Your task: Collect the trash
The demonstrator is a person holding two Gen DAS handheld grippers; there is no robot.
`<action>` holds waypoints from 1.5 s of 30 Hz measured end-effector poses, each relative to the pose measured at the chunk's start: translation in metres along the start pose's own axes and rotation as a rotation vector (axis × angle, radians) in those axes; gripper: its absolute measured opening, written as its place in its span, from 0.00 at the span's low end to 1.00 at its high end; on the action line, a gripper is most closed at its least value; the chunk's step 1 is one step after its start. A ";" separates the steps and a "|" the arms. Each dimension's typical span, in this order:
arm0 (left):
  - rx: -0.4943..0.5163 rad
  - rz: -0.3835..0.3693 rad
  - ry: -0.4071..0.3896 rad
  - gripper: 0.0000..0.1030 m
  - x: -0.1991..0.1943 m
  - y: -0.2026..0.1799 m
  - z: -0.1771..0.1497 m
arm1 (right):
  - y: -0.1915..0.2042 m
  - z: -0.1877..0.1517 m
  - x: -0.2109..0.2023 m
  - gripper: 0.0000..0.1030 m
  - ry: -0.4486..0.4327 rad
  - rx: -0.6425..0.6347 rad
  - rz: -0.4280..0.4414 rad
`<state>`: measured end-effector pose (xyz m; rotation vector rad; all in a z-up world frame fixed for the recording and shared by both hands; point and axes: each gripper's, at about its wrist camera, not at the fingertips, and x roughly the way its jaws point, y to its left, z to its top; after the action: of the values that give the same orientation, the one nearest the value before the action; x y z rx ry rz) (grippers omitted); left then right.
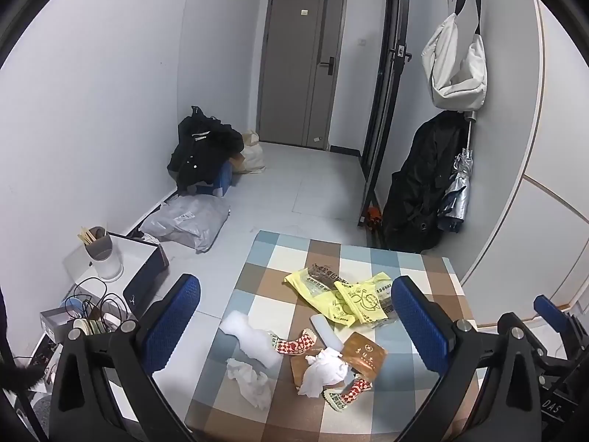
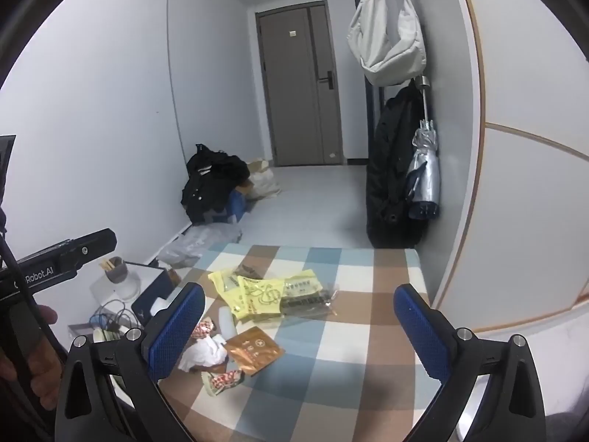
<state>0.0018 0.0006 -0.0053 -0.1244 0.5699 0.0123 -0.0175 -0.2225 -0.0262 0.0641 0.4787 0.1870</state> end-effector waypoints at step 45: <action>0.002 -0.012 0.025 0.99 0.006 -0.004 -0.007 | -0.001 0.002 -0.002 1.00 -0.009 -0.007 -0.052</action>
<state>0.0034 -0.0044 -0.0137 -0.1264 0.5946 -0.0019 -0.0184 -0.2241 -0.0239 0.0458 0.4701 0.1374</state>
